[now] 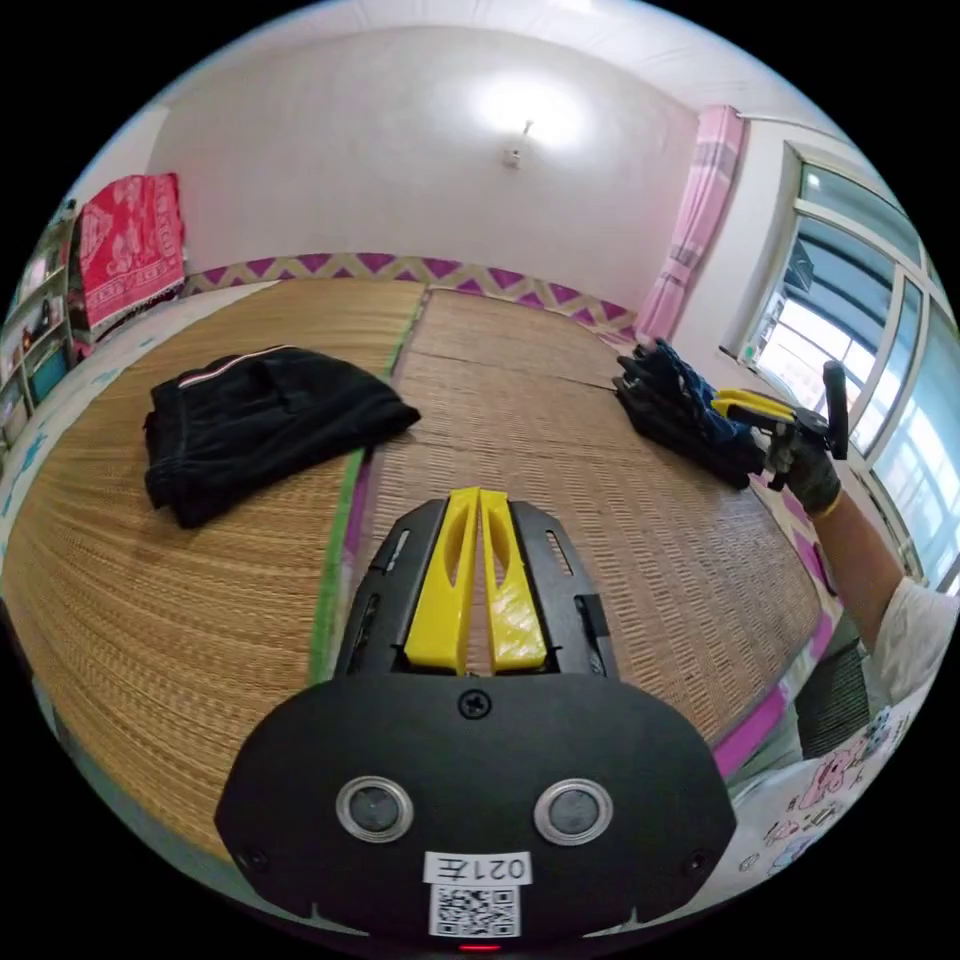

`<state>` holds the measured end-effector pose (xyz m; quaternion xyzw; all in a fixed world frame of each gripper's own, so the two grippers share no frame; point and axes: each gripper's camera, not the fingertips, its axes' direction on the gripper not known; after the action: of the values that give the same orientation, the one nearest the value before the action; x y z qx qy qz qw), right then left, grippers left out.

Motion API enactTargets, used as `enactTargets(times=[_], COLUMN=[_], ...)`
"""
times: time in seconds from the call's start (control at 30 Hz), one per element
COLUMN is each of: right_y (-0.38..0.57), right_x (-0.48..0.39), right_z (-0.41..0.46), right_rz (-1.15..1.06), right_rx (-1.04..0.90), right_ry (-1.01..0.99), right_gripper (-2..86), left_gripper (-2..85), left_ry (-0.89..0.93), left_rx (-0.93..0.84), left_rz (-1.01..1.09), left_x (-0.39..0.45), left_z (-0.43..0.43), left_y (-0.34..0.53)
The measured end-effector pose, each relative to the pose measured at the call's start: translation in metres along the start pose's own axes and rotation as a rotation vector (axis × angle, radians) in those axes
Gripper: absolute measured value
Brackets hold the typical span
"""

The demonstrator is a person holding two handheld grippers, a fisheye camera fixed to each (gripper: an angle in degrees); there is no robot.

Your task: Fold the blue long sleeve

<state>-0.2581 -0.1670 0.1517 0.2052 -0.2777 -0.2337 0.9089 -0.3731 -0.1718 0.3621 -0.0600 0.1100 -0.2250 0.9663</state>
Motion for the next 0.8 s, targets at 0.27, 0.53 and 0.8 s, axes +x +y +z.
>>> enactTargets(times=[0.27, 0.53, 0.8], right_y=[0.007, -0.015, -0.029], right_x=[0.008, -0.007, 0.012], right_z=[0.045, 0.083, -0.024], right_rz=[-0.116, -0.075, 0.126], right_rx=[-0.15, -0.254, -0.108], right_ry=[0.129, 0.315, 0.203], right_gripper=[15.0, 5.5, 0.4], left_gripper=[-0.9, -0.9, -0.7], left_ry=[0.129, 0.159, 0.264], left_rx=[-0.033, -0.112, -0.111], left_rz=[0.033, 0.021, 0.131], left_x=[0.075, 0.099, 0.134], left_z=[0.024, 0.038, 0.019], left_y=[0.043, 0.085, 0.1])
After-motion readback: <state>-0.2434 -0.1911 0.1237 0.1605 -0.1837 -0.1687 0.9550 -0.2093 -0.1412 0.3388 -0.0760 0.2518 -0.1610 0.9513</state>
